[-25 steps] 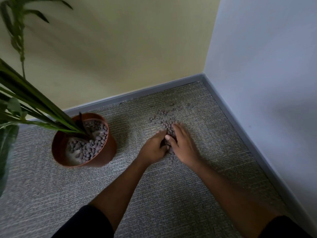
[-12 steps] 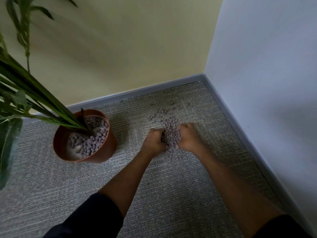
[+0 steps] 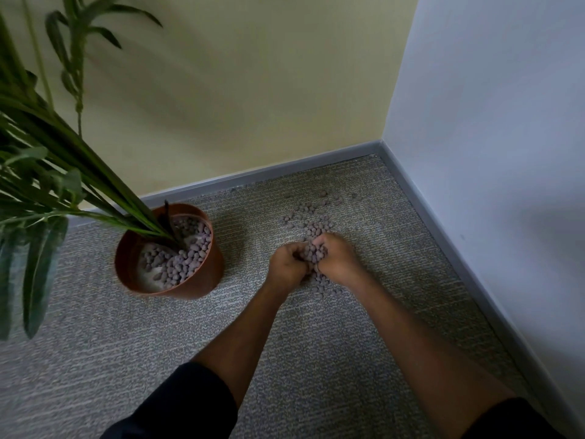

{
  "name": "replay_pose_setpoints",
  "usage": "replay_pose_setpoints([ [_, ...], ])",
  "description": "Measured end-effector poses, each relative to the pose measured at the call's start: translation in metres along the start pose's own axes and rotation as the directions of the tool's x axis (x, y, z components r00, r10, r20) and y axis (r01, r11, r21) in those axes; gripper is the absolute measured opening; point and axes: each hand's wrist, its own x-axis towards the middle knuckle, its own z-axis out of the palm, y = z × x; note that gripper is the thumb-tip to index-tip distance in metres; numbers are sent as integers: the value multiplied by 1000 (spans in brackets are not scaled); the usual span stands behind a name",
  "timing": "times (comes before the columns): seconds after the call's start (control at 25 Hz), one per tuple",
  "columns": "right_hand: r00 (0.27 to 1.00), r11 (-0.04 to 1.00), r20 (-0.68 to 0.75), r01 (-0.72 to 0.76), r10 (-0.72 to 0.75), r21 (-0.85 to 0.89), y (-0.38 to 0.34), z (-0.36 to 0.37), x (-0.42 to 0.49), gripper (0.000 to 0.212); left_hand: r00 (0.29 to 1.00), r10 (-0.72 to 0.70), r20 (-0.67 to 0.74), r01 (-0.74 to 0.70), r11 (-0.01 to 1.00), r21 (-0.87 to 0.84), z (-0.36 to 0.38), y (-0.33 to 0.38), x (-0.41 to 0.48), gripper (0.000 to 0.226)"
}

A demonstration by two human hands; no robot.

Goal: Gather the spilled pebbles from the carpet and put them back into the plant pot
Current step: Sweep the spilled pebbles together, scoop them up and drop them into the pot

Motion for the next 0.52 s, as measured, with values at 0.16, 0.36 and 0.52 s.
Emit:
replay_pose_setpoints([
  [0.16, 986, 931, 105, -158, 130, 329, -12, 1, -7, 67, 1000, -24, -21, 19, 982, -186, -11, 3, -8, 45],
  [0.36, 987, 890, 132, -144, 95, 434, -31, -3, -20, 61, 998, 6, -63, -22, 963, -268, -27, 8, -24, 42],
  [0.52, 988, 888, 143, -119, 61, 445, -62, -7, -36, 56, 993, 18, -117, -54, 948, -313, -45, 22, -46, 40],
])
